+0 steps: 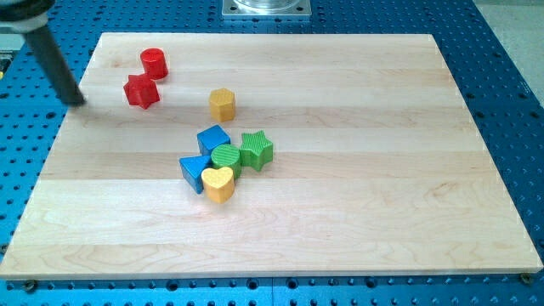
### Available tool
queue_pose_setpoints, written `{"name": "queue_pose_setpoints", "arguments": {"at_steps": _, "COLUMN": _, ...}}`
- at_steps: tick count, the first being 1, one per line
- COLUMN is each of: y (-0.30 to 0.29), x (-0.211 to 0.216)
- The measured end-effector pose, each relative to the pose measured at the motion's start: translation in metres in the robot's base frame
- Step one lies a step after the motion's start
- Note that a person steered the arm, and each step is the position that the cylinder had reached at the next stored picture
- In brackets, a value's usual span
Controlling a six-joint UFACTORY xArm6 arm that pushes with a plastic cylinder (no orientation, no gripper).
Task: Push the red star into the triangle
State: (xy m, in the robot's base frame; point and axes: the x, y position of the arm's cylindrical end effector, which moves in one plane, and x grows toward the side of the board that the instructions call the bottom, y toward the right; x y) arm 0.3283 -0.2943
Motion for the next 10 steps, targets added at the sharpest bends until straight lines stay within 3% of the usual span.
{"name": "queue_pose_setpoints", "arguments": {"at_steps": 1, "y": 0.032, "x": -0.011}}
{"name": "queue_pose_setpoints", "arguments": {"at_steps": 3, "y": 0.123, "x": 0.041}}
{"name": "queue_pose_setpoints", "arguments": {"at_steps": 4, "y": 0.117, "x": 0.011}}
{"name": "queue_pose_setpoints", "arguments": {"at_steps": 5, "y": 0.146, "x": 0.014}}
{"name": "queue_pose_setpoints", "arguments": {"at_steps": 8, "y": 0.146, "x": 0.113}}
{"name": "queue_pose_setpoints", "arguments": {"at_steps": 10, "y": 0.13, "x": 0.133}}
